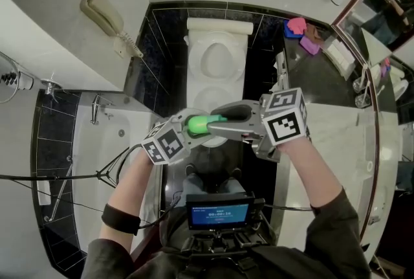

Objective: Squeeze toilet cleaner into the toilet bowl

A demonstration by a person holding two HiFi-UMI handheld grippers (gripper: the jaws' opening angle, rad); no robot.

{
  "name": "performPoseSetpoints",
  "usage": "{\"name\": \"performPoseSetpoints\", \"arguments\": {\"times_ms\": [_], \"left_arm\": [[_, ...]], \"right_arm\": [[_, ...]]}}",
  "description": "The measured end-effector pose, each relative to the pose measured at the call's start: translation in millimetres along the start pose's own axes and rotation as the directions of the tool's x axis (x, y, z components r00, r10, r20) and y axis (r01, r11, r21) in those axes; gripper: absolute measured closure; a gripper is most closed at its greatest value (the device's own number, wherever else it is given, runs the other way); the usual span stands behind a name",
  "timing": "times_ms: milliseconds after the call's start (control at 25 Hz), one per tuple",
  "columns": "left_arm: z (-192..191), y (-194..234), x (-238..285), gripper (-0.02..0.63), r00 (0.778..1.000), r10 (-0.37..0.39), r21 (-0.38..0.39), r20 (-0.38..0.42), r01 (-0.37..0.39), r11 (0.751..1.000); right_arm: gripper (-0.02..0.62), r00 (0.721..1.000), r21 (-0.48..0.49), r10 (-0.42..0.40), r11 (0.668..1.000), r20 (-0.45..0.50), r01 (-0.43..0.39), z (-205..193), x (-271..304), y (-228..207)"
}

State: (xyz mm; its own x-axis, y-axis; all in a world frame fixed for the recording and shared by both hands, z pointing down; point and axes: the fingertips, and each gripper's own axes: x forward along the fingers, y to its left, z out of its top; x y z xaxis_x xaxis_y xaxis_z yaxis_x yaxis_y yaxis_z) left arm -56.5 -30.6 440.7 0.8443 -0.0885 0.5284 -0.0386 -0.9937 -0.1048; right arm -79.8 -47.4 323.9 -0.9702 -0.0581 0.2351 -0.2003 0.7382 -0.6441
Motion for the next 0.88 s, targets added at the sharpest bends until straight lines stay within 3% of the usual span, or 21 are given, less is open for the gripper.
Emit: {"name": "performPoseSetpoints", "arguments": {"times_ms": [40, 160, 280, 360, 520, 560, 600, 680, 760, 800, 880], "left_arm": [[-1, -2, 0, 0.425, 1.0, -0.01, -0.004, -0.001, 0.01, 1.0], [-1, -8, -3, 0.425, 0.999, -0.051, -0.013, -0.001, 0.051, 0.999], [6, -15, -4, 0.425, 0.996, -0.093, 0.003, 0.018, 0.093, 0.996], [13, -20, -5, 0.425, 0.992, -0.124, 0.028, 0.028, 0.123, 0.992], [15, -31, -3, 0.425, 0.985, -0.17, 0.04, 0.033, 0.168, 0.985], [15, -33, -3, 0.425, 0.984, -0.174, 0.041, 0.036, 0.172, 0.984], [16, -34, -2, 0.425, 0.984, -0.174, 0.042, 0.039, 0.172, 0.984], [16, -35, 0, 0.425, 0.985, -0.168, 0.043, 0.043, 0.166, 0.985], [15, -33, 0, 0.425, 0.987, -0.156, 0.037, 0.048, 0.155, 0.987], [15, -32, -1, 0.425, 0.988, -0.148, 0.031, 0.053, 0.147, 0.989], [15, -27, -3, 0.425, 0.99, -0.126, 0.026, 0.062, 0.125, 0.992]], "right_arm": [[0.443, 1.0, -0.025, -0.001, 1.0, -0.005, 0.001, -1, 0, 1], [0.448, 0.999, -0.199, -0.031, 0.98, -0.032, 0.024, -2, 2, 7], [0.448, 0.993, -0.458, -0.078, 0.889, -0.09, 0.028, -7, 2, 19], [0.448, 0.981, -0.627, -0.124, 0.779, -0.151, 0.002, -13, 1, 29], [0.448, 0.965, -0.897, -0.182, 0.431, -0.188, -0.093, -32, 1, 40], [0.448, 0.962, -0.923, -0.194, 0.368, -0.195, -0.113, -36, 0, 40], [0.448, 0.958, -0.937, -0.205, 0.327, -0.201, -0.126, -39, 0, 40], [0.447, 0.953, -0.948, -0.228, 0.292, -0.2, -0.128, -41, -1, 40], [0.439, 0.957, -0.947, -0.24, 0.31, -0.165, -0.085, -37, -1, 38], [0.412, 0.962, -0.938, -0.235, 0.342, -0.135, -0.049, -33, -1, 37], [0.393, 0.977, -0.886, -0.202, 0.463, -0.075, 0.028, -19, -4, 35]]}}
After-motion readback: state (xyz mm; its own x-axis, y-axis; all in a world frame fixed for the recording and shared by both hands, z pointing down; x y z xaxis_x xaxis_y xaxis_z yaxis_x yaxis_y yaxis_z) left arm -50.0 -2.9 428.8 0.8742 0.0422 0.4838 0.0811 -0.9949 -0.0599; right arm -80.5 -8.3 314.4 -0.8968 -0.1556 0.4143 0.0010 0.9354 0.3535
